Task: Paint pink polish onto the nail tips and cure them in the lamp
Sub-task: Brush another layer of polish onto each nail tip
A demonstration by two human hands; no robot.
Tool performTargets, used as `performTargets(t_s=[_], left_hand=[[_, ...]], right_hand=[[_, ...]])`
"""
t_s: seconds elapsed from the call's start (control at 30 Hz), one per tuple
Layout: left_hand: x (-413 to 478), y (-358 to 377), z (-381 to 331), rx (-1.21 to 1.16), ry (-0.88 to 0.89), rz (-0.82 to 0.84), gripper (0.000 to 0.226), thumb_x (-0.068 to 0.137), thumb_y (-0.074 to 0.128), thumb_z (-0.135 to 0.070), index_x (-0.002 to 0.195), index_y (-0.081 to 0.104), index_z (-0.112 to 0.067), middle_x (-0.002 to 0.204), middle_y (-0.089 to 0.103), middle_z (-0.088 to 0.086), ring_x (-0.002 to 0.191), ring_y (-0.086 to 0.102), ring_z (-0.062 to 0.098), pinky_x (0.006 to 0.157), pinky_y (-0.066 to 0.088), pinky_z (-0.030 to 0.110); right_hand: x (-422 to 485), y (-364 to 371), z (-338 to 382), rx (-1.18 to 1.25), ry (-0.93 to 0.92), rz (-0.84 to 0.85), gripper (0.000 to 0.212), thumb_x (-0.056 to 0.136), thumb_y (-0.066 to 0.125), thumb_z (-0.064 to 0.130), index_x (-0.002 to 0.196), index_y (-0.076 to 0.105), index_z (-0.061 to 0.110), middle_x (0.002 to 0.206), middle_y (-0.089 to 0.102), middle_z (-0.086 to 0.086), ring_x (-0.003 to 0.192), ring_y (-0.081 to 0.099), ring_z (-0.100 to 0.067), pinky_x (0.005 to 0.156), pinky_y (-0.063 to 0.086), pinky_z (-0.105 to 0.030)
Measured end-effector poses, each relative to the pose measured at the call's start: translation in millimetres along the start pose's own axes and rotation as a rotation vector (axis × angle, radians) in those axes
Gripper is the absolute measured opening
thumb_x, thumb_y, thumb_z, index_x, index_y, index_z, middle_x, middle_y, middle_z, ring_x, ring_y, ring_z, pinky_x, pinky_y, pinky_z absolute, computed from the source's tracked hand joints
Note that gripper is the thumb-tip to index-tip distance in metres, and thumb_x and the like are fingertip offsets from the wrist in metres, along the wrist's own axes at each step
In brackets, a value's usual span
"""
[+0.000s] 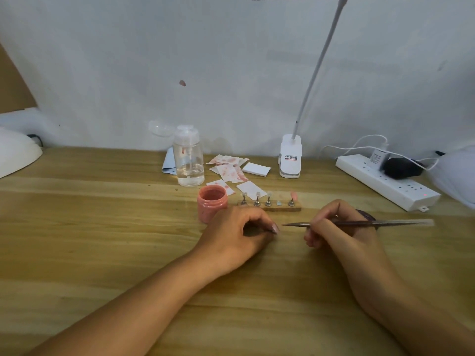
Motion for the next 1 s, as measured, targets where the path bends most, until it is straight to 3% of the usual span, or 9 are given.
performTargets(t_s=[0.1, 0.27, 0.37, 0.43, 0.53, 0.63, 0.77, 0.87, 1.0], left_hand=[[0.4, -0.7, 0.6, 0.028, -0.003, -0.009, 0.008, 0.083, 0.077, -0.013, 0.089, 0.078, -0.018, 0.09, 0.073, -0.009, 0.088, 0.065, 0.001, 0.085, 0.051, 0.024], [0.1, -1.3, -0.6, 0.04, -0.007, -0.015, 0.01, 0.082, 0.077, -0.014, 0.089, 0.078, -0.021, 0.09, 0.073, -0.01, 0.087, 0.065, 0.001, 0.083, 0.051, 0.022], [-0.2, -1.5, -1.2, 0.044, -0.015, -0.018, 0.011, 0.082, 0.077, -0.012, 0.089, 0.078, -0.021, 0.09, 0.074, -0.01, 0.087, 0.065, 0.0, 0.085, 0.051, 0.023], [0.0, -1.5, -1.3, 0.04, -0.021, -0.017, 0.011, 0.083, 0.077, -0.012, 0.091, 0.079, -0.019, 0.091, 0.074, -0.009, 0.087, 0.066, 0.0, 0.086, 0.051, 0.023], [-0.1, -1.0, -1.7, 0.035, -0.023, -0.009, 0.011, 0.083, 0.077, -0.013, 0.092, 0.079, -0.018, 0.093, 0.074, -0.009, 0.089, 0.066, 0.001, 0.087, 0.052, 0.024], [-0.1, -1.5, -1.4, 0.045, -0.021, -0.012, 0.011, 0.082, 0.077, -0.013, 0.09, 0.078, -0.02, 0.09, 0.074, -0.01, 0.087, 0.065, -0.001, 0.084, 0.051, 0.021], [-0.2, -0.8, -0.9, 0.031, -0.021, -0.013, 0.012, 0.083, 0.077, -0.011, 0.09, 0.078, -0.019, 0.085, 0.073, -0.014, 0.083, 0.065, -0.006, 0.078, 0.047, 0.011], [-0.2, 0.1, -0.9, 0.022, -0.016, -0.014, 0.011, 0.083, 0.077, -0.01, 0.089, 0.078, -0.02, 0.083, 0.072, -0.015, 0.082, 0.065, -0.007, 0.077, 0.046, 0.009], [0.0, 0.0, -0.4, 0.035, -0.024, -0.006, 0.011, 0.083, 0.077, -0.014, 0.089, 0.077, -0.022, 0.086, 0.073, -0.014, 0.084, 0.065, -0.005, 0.08, 0.049, 0.013]], right_hand=[[-2.4, 6.0, 3.7, -0.063, -0.035, 0.05, 0.005, 0.085, 0.06, -0.007, 0.087, 0.055, -0.007, 0.069, 0.068, -0.013, 0.065, 0.062, -0.011, 0.064, 0.049, -0.021], [-3.0, 9.0, 5.6, -0.131, -0.06, 0.041, 0.011, 0.08, 0.065, -0.006, 0.086, 0.057, -0.003, 0.08, 0.066, -0.025, 0.074, 0.058, -0.028, 0.072, 0.045, -0.035], [-2.3, 6.8, 2.2, -0.183, -0.046, 0.029, 0.009, 0.08, 0.063, -0.007, 0.083, 0.056, -0.003, 0.076, 0.062, -0.026, 0.067, 0.053, -0.02, 0.065, 0.041, -0.029], [-0.7, 2.3, 0.6, -0.163, -0.027, -0.015, 0.007, 0.08, 0.061, -0.007, 0.082, 0.055, -0.004, 0.072, 0.058, -0.026, 0.065, 0.052, -0.02, 0.064, 0.041, -0.032], [-1.2, 2.0, 1.5, -0.101, -0.001, -0.011, 0.006, 0.084, 0.061, -0.005, 0.086, 0.056, -0.005, 0.068, 0.066, -0.012, 0.064, 0.06, -0.013, 0.068, 0.047, -0.032], [-3.1, 8.4, 4.1, -0.15, -0.027, 0.047, 0.007, 0.083, 0.063, -0.005, 0.086, 0.057, -0.002, 0.072, 0.07, -0.014, 0.065, 0.062, -0.008, 0.065, 0.048, -0.023], [-0.4, 2.8, 0.5, -0.159, 0.005, -0.018, 0.007, 0.081, 0.061, -0.003, 0.083, 0.054, -0.004, 0.067, 0.059, -0.021, 0.06, 0.055, -0.015, 0.065, 0.044, -0.035], [-0.5, 0.2, -1.7, -0.086, 0.032, -0.028, 0.007, 0.085, 0.06, -0.002, 0.087, 0.054, -0.006, 0.062, 0.062, -0.004, 0.057, 0.057, -0.006, 0.06, 0.049, -0.024], [-3.6, 7.3, 2.8, -0.141, -0.03, 0.058, 0.006, 0.084, 0.063, -0.003, 0.085, 0.057, -0.002, 0.07, 0.069, -0.011, 0.061, 0.061, -0.004, 0.061, 0.048, -0.018]])
Point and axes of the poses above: each hand's wrist, its own x-axis towards the middle knuckle, its own y-axis out of the palm, z = x × y, the point moved 3 cm from there along x, towards the middle knuckle
